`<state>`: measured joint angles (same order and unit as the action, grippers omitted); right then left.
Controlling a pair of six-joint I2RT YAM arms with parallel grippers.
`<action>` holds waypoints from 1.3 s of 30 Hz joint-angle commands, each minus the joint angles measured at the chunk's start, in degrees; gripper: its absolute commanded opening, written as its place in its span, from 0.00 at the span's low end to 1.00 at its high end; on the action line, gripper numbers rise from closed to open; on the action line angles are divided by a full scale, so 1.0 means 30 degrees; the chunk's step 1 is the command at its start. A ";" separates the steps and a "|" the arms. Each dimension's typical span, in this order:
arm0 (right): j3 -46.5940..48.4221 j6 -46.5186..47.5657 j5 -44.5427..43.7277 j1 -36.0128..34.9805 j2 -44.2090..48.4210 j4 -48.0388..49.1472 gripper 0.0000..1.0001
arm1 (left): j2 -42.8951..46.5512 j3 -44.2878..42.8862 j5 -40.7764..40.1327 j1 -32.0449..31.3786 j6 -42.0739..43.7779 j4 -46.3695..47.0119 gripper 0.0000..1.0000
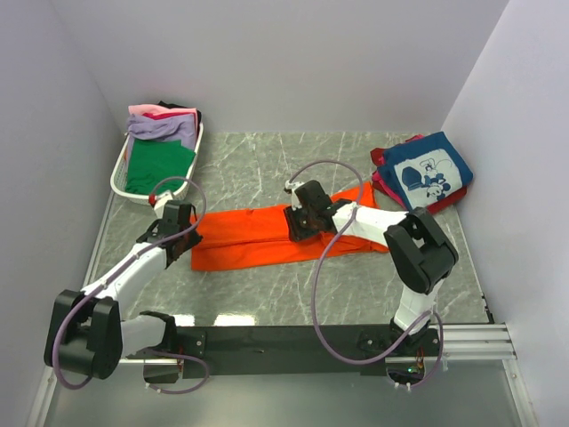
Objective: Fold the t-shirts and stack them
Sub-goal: Fold the tshirt
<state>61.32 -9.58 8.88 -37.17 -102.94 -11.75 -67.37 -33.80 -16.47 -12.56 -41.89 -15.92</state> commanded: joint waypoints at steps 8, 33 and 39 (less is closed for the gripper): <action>-0.0752 -0.0700 -0.1818 -0.0208 0.3343 -0.0566 0.43 | 0.2711 -0.0011 -0.0252 -0.0092 -0.0510 -0.0787 0.43; -0.1751 -0.4715 -0.4866 0.5241 0.2937 -0.1562 0.47 | -0.9124 -0.4584 0.1212 -0.5102 0.0428 0.4810 0.46; 0.0212 -0.4628 -0.4222 0.5299 0.0155 -0.2001 0.47 | -0.7926 -0.2389 0.1185 -0.5102 -0.0362 0.4839 0.46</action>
<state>58.28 -23.00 -4.80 -21.56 -99.92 -18.44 -93.25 -44.99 -13.37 -27.79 -41.60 0.38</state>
